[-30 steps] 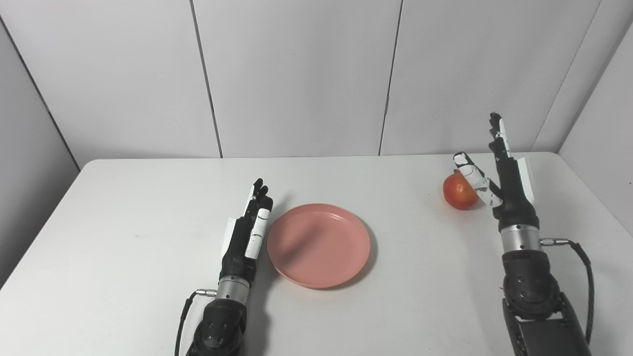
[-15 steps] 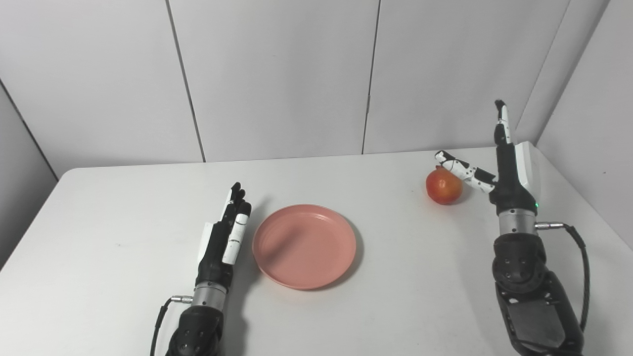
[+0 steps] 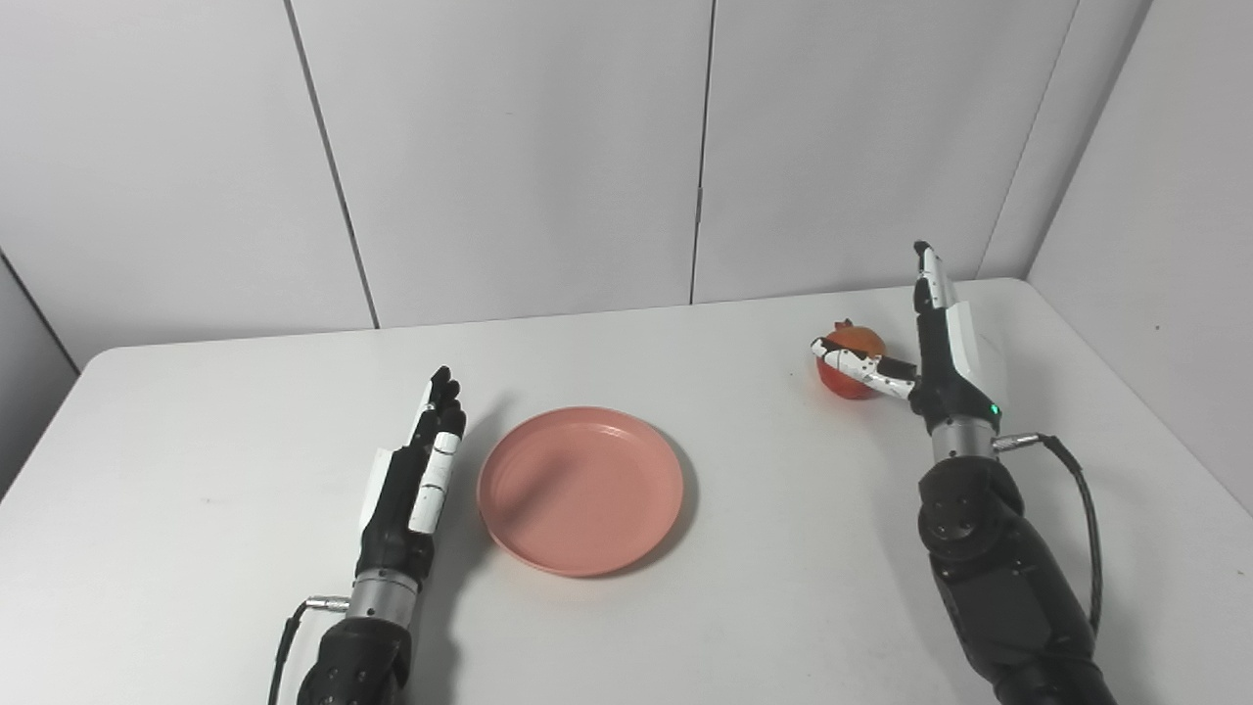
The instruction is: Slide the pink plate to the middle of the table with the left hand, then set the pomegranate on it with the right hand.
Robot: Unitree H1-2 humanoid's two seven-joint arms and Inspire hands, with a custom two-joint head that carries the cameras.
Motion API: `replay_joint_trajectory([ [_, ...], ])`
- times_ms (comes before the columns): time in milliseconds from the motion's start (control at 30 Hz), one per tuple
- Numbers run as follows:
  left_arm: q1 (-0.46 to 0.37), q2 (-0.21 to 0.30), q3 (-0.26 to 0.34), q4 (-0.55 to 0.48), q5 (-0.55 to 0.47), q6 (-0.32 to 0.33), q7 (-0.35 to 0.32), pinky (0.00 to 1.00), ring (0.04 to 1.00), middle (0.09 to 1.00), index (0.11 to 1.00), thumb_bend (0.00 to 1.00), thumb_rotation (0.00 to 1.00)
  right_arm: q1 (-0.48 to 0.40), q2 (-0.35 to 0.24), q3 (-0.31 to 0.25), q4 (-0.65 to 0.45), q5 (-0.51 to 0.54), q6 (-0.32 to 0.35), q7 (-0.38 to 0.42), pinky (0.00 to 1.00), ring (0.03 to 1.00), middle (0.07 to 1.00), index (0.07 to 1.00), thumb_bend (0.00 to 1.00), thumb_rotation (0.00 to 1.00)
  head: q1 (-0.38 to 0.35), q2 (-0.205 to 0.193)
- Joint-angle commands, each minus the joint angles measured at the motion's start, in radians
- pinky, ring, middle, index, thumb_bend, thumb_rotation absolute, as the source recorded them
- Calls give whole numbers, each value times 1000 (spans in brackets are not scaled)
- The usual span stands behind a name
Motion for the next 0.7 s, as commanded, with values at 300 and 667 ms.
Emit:
replay_joint_trajectory([
  [300, 8, 22, 5, -28, -14, -20, -26, 1000, 1000, 1000, 1000, 699, 1000, -95, -34, 28, 94, 8, -23, -62, 886, 964, 982, 996, 1000, 440, 6, 6],
  [667, 20, 18, 3, -56, -12, -3, -26, 1000, 1000, 1000, 1000, 686, 1000, -115, -53, 72, 197, 24, -78, -106, 819, 888, 904, 917, 999, 373, 13, 19],
])
